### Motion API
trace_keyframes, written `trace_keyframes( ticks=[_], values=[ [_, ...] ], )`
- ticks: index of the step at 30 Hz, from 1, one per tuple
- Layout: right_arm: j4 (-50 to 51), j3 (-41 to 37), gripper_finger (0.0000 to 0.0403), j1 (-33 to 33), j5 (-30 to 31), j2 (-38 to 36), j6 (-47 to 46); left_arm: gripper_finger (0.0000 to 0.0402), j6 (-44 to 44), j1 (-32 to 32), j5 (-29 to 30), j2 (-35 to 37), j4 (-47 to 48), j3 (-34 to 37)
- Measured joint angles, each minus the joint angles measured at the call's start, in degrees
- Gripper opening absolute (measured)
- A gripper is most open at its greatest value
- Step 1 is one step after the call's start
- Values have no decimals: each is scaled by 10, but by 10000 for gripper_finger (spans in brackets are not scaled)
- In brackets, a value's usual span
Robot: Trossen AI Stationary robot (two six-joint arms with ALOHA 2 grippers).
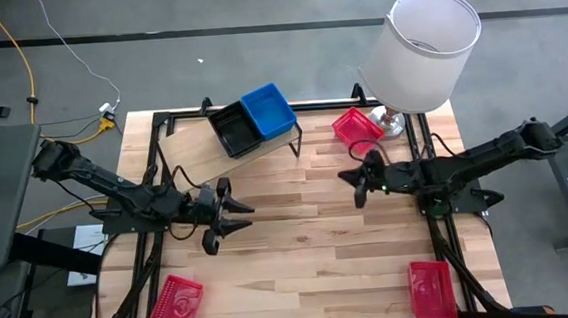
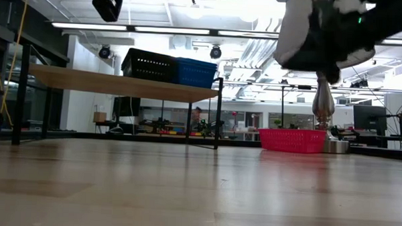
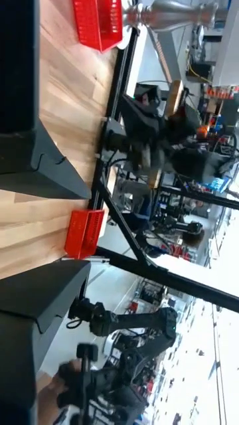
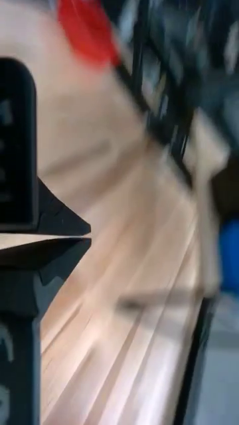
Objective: Stack baskets on shelf by color
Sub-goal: Put the top right red bin on the shelf
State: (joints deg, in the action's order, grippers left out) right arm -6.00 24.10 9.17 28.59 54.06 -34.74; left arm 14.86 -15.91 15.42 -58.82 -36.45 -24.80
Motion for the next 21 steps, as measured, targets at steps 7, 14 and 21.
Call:
trace_keyframes(
  ticks=[7,14,21],
  values=[
    [189,0,97,-61,72,0,-143,148,-1,1,0,0,1,0],
    [228,0,177,-115,91,0,-178,148,0,1,-18,0,1,0],
    [174,0,188,-179,88,7,-123,148,0,1,-17,0,-15,0]
  ],
)
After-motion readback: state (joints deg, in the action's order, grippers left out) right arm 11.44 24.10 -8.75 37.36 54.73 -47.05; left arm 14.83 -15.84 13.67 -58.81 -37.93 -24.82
